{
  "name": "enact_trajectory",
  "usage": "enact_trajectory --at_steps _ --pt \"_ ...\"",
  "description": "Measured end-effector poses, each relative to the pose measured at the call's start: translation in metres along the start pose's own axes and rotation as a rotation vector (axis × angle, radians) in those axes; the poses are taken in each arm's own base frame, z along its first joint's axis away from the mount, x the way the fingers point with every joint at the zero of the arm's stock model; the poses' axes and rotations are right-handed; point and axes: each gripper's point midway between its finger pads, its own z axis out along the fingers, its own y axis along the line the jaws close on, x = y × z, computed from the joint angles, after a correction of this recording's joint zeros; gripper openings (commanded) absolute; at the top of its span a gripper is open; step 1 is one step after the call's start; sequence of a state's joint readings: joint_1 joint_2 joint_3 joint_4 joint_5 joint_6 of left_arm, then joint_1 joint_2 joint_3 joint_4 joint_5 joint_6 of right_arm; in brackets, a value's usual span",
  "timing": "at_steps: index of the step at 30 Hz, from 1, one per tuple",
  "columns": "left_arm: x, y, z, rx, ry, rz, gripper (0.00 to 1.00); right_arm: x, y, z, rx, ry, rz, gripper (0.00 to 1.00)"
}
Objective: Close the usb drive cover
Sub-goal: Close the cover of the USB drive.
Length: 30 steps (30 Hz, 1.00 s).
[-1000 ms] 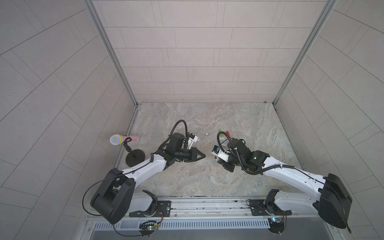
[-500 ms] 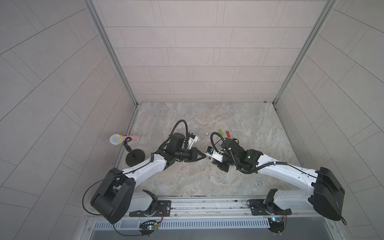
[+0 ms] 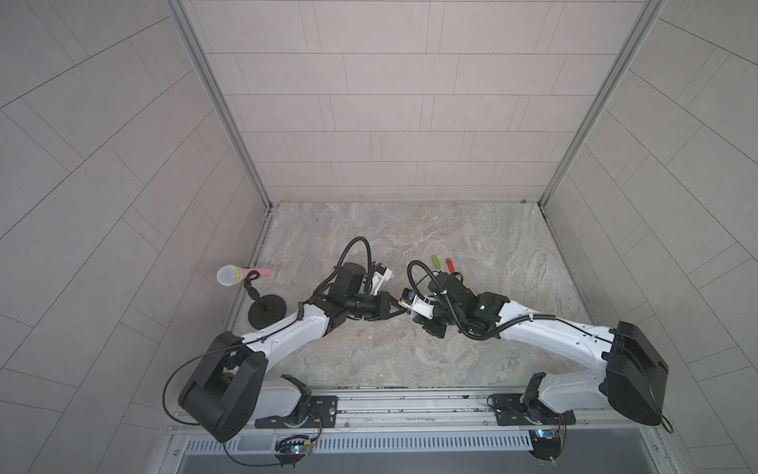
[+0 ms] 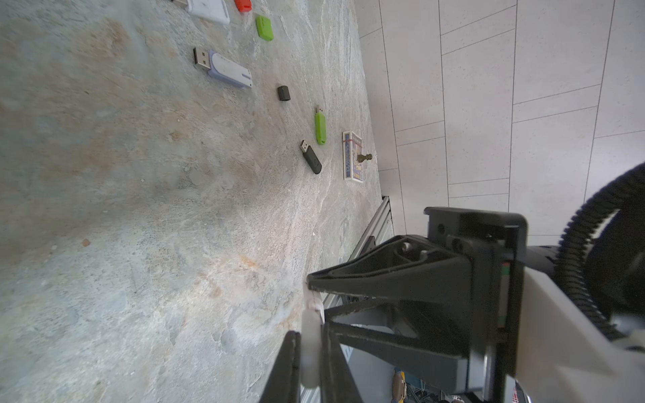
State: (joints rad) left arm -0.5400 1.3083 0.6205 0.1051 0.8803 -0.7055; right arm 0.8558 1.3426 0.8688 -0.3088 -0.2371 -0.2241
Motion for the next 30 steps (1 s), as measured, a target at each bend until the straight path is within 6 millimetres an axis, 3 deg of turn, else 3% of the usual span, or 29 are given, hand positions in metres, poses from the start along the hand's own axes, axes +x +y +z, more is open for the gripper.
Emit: enact_trajectory --at_steps 30 --pt "0.0001 -0.0077 0.006 0.032 0.031 0.019 0.09 -0.0056 -0.0015 -0.0054 -0.018 0.064 -0.038 0.19"
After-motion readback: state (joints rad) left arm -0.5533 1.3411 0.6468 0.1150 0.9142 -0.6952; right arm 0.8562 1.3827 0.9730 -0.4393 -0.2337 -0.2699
